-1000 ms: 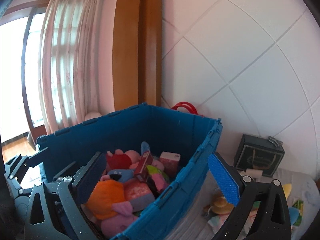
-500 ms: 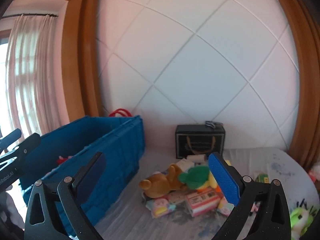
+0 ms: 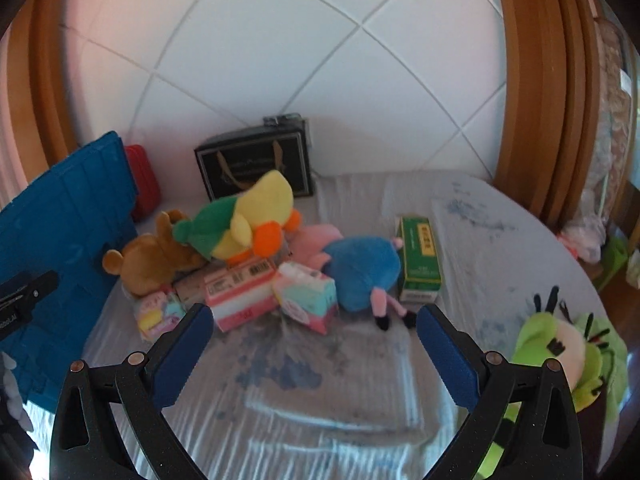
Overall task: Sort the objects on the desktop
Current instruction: 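Withdraw both tools from the crate back to the bed pile, then grasp the Kotex pad pack with the left tool while the right tool grasps the pink-teal tissue pack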
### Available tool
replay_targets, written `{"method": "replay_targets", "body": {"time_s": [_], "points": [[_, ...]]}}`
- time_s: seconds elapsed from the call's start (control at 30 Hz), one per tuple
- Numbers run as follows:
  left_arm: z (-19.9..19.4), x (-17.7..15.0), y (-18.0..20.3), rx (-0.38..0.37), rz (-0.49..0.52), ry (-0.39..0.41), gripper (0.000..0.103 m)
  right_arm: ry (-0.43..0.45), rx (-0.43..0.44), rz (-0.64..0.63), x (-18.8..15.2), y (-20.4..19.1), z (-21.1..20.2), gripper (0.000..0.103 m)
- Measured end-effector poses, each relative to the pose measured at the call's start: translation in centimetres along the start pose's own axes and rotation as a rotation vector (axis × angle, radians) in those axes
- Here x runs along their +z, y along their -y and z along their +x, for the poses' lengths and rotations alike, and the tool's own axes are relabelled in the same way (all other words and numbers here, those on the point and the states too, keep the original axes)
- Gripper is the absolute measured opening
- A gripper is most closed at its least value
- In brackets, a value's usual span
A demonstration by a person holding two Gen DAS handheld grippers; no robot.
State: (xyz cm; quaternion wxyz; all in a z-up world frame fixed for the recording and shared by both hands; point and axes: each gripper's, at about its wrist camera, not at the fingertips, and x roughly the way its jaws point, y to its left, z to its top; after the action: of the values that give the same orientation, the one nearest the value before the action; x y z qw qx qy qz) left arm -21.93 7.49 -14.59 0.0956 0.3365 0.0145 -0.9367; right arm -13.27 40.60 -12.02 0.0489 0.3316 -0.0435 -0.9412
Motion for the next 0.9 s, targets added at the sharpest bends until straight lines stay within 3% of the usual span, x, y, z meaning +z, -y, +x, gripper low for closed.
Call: {"method": "replay_targets", "body": {"time_s": [0.37,0.6,0.77,0.83,0.9], "points": [[11.6,-1.4,-0.4,-0.004,0.039,-0.208,0.081,-0.158,0.0,0.007,-0.4,0.5,9.5,0.103],[18.4,-1.7,0.3,-0.051,0.089,-0.325,0.081,-0.25,0.01,-0.04,-0.4,-0.3,15.4,0.103],[20.8,-1.5,0.6,-0.133,0.073,-0.35,0.098,-0.275,0.026,-0.059,-0.2,-0.9,18.4,0.103],[21.6,-1.8,1.2,-0.148,0.089,-0.379,0.099,-0.281,0.032,-0.057,-0.2,-0.9,19.3,0.103],[22.3,-2.6,2.1,-0.116,0.132,-0.414,0.098,-0.279,0.019,-0.06,-0.3,-1.0,19.9,0.103]]}}
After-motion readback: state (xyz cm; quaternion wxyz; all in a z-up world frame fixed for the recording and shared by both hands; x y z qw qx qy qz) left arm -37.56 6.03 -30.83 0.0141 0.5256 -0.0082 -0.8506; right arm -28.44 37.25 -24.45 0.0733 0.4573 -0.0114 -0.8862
